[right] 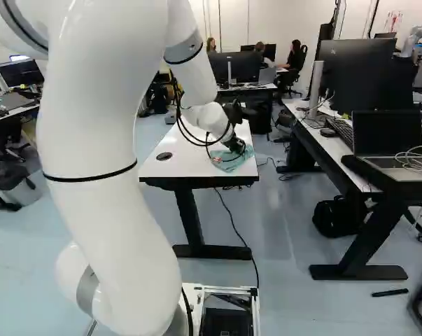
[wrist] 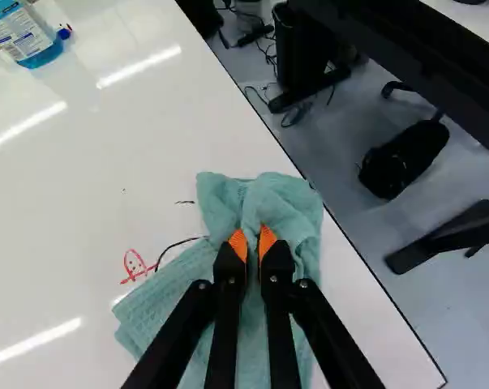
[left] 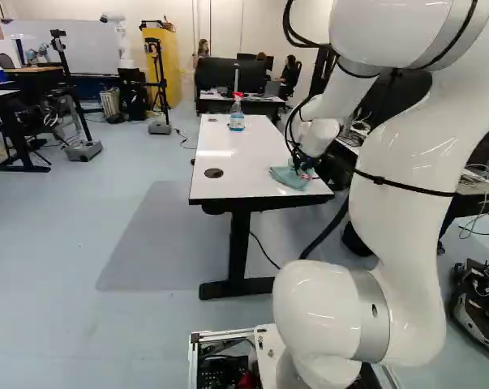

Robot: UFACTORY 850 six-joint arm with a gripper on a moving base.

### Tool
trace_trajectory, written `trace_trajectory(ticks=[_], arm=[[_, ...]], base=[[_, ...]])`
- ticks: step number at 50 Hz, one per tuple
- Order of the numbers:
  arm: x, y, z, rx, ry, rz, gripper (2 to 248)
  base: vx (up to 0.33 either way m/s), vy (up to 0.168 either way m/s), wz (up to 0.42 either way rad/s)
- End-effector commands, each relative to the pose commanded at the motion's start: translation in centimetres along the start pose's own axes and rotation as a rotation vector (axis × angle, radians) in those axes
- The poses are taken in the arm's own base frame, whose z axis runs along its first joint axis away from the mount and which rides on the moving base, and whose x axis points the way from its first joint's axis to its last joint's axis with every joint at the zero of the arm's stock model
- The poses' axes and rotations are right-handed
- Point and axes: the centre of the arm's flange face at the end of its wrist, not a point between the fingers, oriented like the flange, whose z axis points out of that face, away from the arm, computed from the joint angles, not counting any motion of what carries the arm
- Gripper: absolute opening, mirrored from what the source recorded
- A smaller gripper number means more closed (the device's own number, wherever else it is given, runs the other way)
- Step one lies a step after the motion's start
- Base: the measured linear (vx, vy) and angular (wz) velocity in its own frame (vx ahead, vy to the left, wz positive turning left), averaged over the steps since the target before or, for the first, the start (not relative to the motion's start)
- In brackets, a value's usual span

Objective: Clean the table with the green towel

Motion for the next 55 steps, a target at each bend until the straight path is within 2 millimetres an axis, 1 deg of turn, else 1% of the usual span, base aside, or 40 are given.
trace_trajectory(ticks=[8, 16, 37, 55], arm=[[-1.1, 0.1, -1.1, 0.001, -0.006, -0.002, 38], [-1.9, -0.6, -1.8, 0.012, -0.012, -0.016, 38], [-3.3, -3.6, -2.6, 0.057, -0.022, -0.066, 38], [-3.4, -6.8, -2.1, 0.098, -0.026, -0.11, 38]], base=[[0.0, 0.0, 0.0], [0.0, 0.0, 0.0], [0.0, 0.0, 0.0], [0.0, 0.0, 0.0]])
